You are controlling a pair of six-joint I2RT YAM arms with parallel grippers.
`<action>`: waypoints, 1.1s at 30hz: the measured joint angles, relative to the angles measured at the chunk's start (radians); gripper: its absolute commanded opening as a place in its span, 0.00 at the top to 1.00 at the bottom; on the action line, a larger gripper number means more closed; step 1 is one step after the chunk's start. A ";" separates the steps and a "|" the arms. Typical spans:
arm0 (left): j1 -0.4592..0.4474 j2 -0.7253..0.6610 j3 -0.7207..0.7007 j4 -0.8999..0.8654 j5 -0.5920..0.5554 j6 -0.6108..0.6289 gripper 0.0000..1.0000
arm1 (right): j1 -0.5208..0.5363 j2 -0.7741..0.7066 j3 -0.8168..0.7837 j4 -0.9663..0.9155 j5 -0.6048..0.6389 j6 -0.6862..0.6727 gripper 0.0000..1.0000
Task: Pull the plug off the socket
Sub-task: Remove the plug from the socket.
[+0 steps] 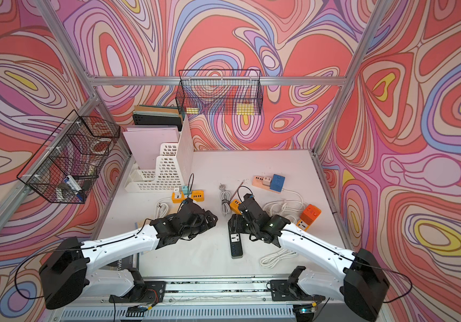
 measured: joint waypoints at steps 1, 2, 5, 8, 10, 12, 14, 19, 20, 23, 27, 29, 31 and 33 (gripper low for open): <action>0.005 -0.008 -0.015 -0.001 0.003 0.000 0.13 | 0.000 0.032 0.030 -0.018 0.016 0.000 0.35; 0.006 -0.016 -0.030 -0.001 0.009 0.001 0.12 | 0.000 0.069 0.065 -0.043 0.037 0.003 0.35; 0.006 -0.039 -0.066 0.000 0.025 0.003 0.13 | 0.000 0.172 0.159 -0.121 0.097 0.017 0.34; 0.016 -0.058 -0.084 -0.001 0.037 0.007 0.12 | 0.000 0.238 0.207 -0.163 0.127 0.031 0.34; 0.025 -0.067 -0.087 0.000 0.042 0.012 0.13 | 0.000 0.272 0.222 -0.185 0.135 0.034 0.38; 0.030 -0.075 -0.087 0.000 0.046 0.016 0.13 | 0.000 0.312 0.241 -0.203 0.135 0.032 0.42; 0.034 -0.079 -0.091 0.006 0.054 0.019 0.13 | 0.000 0.355 0.264 -0.214 0.132 0.025 0.47; 0.034 -0.072 -0.109 0.038 0.088 0.019 0.15 | 0.000 0.454 0.324 -0.232 0.124 0.002 0.59; 0.034 -0.063 -0.109 0.051 0.101 0.019 0.16 | 0.000 0.471 0.333 -0.237 0.124 -0.004 0.62; 0.034 -0.019 -0.110 0.105 0.148 0.016 0.21 | 0.000 0.499 0.350 -0.251 0.124 -0.019 0.66; 0.034 0.067 -0.110 0.185 0.221 -0.001 0.28 | 0.000 0.504 0.351 -0.256 0.124 -0.030 0.69; 0.034 0.114 -0.110 0.222 0.256 -0.017 0.31 | 0.000 0.503 0.349 -0.256 0.124 -0.036 0.74; 0.034 0.152 -0.110 0.257 0.283 -0.035 0.35 | 0.000 0.499 0.345 -0.254 0.122 -0.041 0.76; 0.034 0.186 -0.110 0.301 0.308 -0.054 0.37 | 0.000 0.488 0.335 -0.246 0.117 -0.041 0.77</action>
